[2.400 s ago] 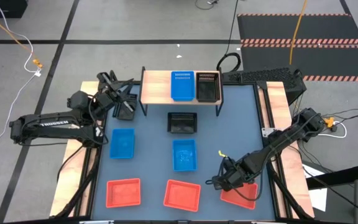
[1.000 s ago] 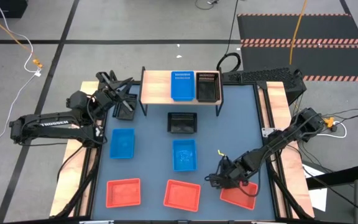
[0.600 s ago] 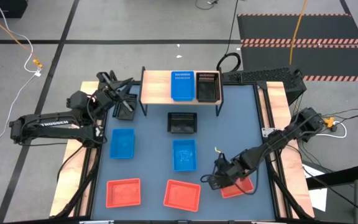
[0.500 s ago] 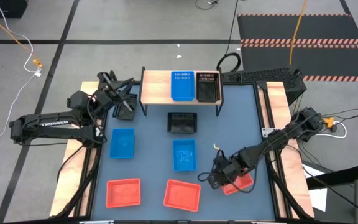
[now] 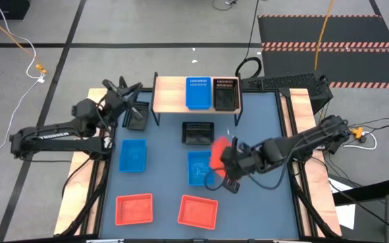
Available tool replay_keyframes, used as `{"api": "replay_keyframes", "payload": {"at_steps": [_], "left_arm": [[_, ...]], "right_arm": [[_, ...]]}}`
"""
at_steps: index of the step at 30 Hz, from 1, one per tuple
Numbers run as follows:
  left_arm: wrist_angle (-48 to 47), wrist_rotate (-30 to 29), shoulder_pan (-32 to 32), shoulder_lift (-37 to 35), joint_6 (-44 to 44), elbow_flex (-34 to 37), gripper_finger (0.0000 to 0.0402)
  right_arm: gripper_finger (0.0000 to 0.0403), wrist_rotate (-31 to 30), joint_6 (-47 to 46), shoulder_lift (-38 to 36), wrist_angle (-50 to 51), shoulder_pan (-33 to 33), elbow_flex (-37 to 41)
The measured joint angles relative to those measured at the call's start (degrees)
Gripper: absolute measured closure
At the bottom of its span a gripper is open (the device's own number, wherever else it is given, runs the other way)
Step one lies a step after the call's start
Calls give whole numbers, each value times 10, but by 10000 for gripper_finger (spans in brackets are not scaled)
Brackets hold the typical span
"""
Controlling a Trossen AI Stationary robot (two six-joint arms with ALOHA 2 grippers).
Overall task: Stack baskets on shelf by color
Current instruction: Put the right orange basket on the shelf
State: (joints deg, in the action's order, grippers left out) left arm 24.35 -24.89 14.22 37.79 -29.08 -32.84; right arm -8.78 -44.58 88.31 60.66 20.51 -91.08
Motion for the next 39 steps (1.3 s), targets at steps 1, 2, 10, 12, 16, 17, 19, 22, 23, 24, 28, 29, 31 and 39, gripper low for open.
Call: {"api": "replay_keyframes", "payload": {"at_steps": [1,2,10,12,16,17,19,22,23,24,28,29,31,39], "left_arm": [[-16,-5,0,-8,9,0,364],[-31,-7,0,-16,18,0,364],[-127,-8,0,-80,61,0,364],[-142,-8,0,-92,67,0,364],[-163,-19,0,-110,67,0,364],[-167,-23,0,-112,68,0,364],[-171,-36,0,-114,67,0,364],[-171,-45,0,-113,52,0,364],[-170,-47,0,-112,47,0,364],[-169,-49,0,-112,44,0,364],[-160,-61,1,-112,30,0,364],[-156,-65,1,-112,27,0,364],[-152,-71,1,-111,22,0,364],[-146,-72,2,-111,6,0,364]], "right_arm": [[400,-16,53,0,-9,-7,-11],[399,-27,108,0,-27,-15,-21],[393,87,487,0,-309,-97,-41],[392,86,545,0,-348,-126,-41],[391,15,627,7,-423,-201,-41],[391,10,636,14,-446,-223,-43],[391,12,644,30,-455,-263,-50],[391,11,640,89,-426,-315,-103],[390,11,640,111,-398,-327,-129],[390,11,647,137,-372,-335,-163],[390,8,687,236,-266,-348,-307],[390,3,696,259,-245,-349,-342],[390,-4,708,298,-191,-353,-399],[391,-2,647,348,-138,-358,-413]]}}
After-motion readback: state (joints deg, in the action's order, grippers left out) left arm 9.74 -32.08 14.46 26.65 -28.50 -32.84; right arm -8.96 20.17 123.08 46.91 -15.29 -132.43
